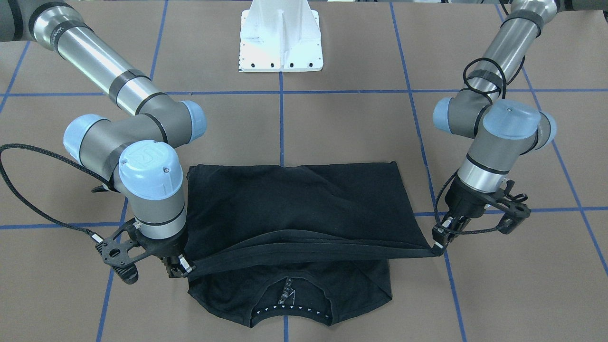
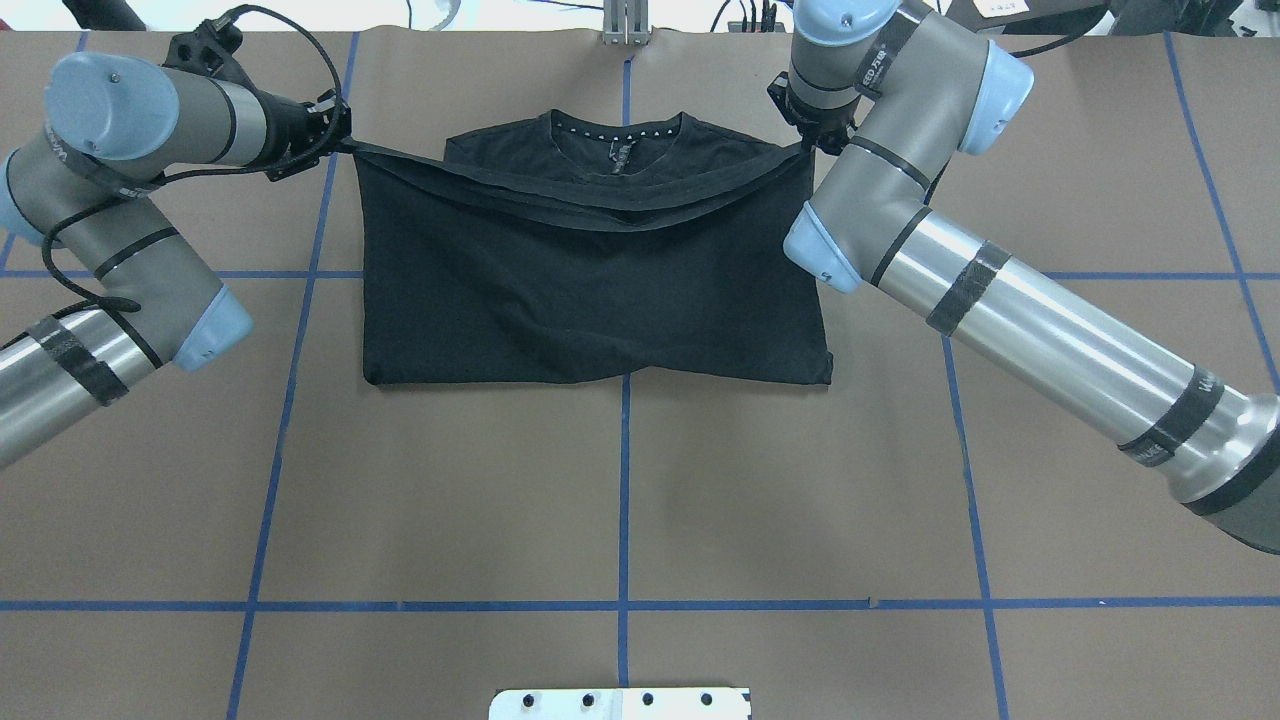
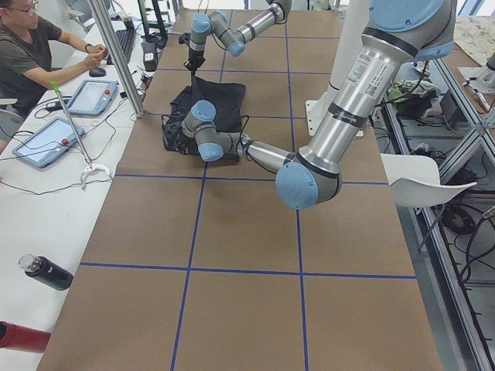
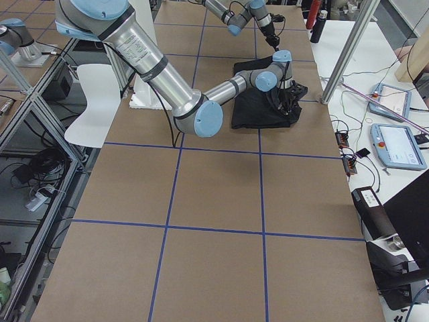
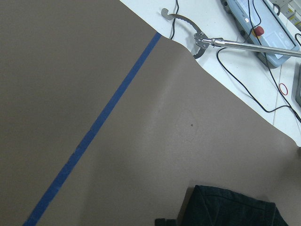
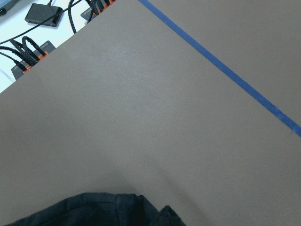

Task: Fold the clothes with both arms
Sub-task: 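Lay the hem near the collar and open both grippers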

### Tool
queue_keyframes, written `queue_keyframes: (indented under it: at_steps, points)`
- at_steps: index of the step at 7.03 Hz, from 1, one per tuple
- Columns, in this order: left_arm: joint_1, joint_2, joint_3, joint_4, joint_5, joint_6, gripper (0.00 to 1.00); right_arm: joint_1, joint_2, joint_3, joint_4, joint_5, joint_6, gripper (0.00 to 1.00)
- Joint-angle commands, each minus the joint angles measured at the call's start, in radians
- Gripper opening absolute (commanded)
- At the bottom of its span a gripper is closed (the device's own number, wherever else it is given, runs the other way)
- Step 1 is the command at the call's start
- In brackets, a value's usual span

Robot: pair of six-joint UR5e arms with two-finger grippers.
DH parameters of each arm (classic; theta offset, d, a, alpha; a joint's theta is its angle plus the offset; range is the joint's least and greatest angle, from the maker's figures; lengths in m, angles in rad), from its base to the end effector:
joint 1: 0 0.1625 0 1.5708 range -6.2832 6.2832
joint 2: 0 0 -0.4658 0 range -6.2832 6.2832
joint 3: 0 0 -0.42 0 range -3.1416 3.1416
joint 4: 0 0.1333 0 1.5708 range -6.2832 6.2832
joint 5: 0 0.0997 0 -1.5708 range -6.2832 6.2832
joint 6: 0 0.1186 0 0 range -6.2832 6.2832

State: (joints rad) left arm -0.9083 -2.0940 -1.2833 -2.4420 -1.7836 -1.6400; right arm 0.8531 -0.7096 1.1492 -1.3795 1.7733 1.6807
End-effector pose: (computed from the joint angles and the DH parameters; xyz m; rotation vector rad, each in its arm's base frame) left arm 0.4002 -0.6890 0.4306 0.2825 1.1139 -0.7537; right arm -0.4979 -0.7368 0.3222 0.0474 -0.6786 0.8632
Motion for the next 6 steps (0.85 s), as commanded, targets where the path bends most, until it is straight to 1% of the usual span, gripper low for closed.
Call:
queue_keyframes:
  at_steps: [1, 2, 3, 4, 5, 6]
  points:
    - [0.000, -0.050, 0.085, -0.029, 0.047, -0.001, 0.00, 0.000, 0.010, -0.031, 0.010, -0.020, 0.001, 0.00]
    - [0.000, -0.064, 0.096, -0.029, 0.049, -0.003, 0.00, -0.002, 0.021, -0.034, 0.011, -0.022, 0.004, 0.00]
    - [0.000, -0.095, 0.157, -0.051, 0.056, -0.004, 0.33, -0.002, 0.021, -0.039, 0.013, -0.020, 0.005, 0.00]
    - [-0.001, -0.098, 0.208, -0.128, 0.085, -0.004, 0.49, -0.006, 0.021, -0.040, 0.045, -0.022, 0.008, 0.41]
    - [-0.003, -0.098, 0.208, -0.135, 0.086, -0.004, 0.55, -0.008, 0.027, -0.039, 0.060, -0.022, 0.049, 0.47]
    - [-0.007, -0.098, 0.207, -0.138, 0.086, -0.006, 0.55, -0.006, 0.021, -0.026, 0.062, -0.018, 0.056, 0.55]
